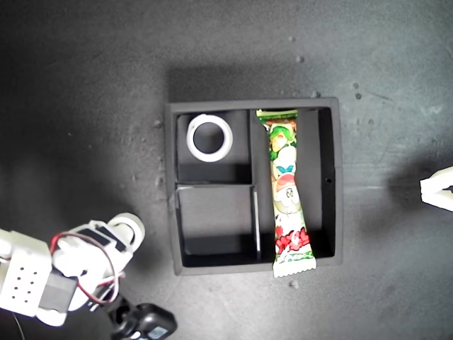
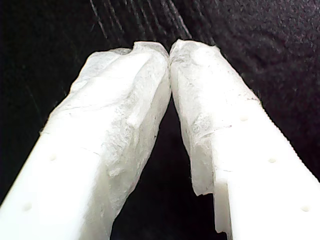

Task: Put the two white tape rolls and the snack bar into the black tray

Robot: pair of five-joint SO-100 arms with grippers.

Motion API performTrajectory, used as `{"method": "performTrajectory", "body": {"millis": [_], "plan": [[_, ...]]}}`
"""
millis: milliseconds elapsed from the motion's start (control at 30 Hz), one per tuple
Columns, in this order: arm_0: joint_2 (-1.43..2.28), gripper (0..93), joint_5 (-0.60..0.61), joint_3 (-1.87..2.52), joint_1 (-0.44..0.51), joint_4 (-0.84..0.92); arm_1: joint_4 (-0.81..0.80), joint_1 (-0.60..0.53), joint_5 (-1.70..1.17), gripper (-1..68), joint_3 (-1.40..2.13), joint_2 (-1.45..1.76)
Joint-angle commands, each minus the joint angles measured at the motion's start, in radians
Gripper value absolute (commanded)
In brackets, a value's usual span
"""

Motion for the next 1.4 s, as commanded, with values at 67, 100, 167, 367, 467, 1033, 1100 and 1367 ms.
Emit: {"method": "performTrajectory", "body": {"millis": [67, 100, 167, 367, 467, 1033, 1100, 1367], "plan": [[0.005, 0.0, 0.044, -0.278, -0.003, 0.275, 0.051, 0.049, -0.021, -0.5, 0.023, 0.008], [0.011, 0.0, 0.061, -0.373, -0.008, 0.367, 0.074, 0.069, -0.008, -0.5, 0.023, 0.008], [0.002, 0.0, 0.106, -0.584, -0.021, 0.545, 0.170, 0.104, 0.054, -0.5, 0.023, 0.008], [-0.285, 0.0, 0.281, -1.328, -0.084, 0.850, 0.445, 0.040, 0.272, -0.3, 0.025, 0.008], [-0.399, 0.0, 0.324, -1.465, -0.133, 0.850, 0.474, -0.037, 0.368, -0.3, 0.025, 0.006], [-0.658, 6.0, 0.327, -1.605, -0.172, 0.850, 0.491, -0.040, 0.307, 0.0, 0.025, 0.006], [-0.649, 11.6, 0.328, -1.597, -0.170, 0.850, 0.492, -0.040, 0.302, 0.0, 0.025, 0.006], [-0.578, 19.5, 0.353, -1.582, -0.167, 0.851, 0.495, -0.037, 0.287, 0.0, 0.025, 0.006]]}}
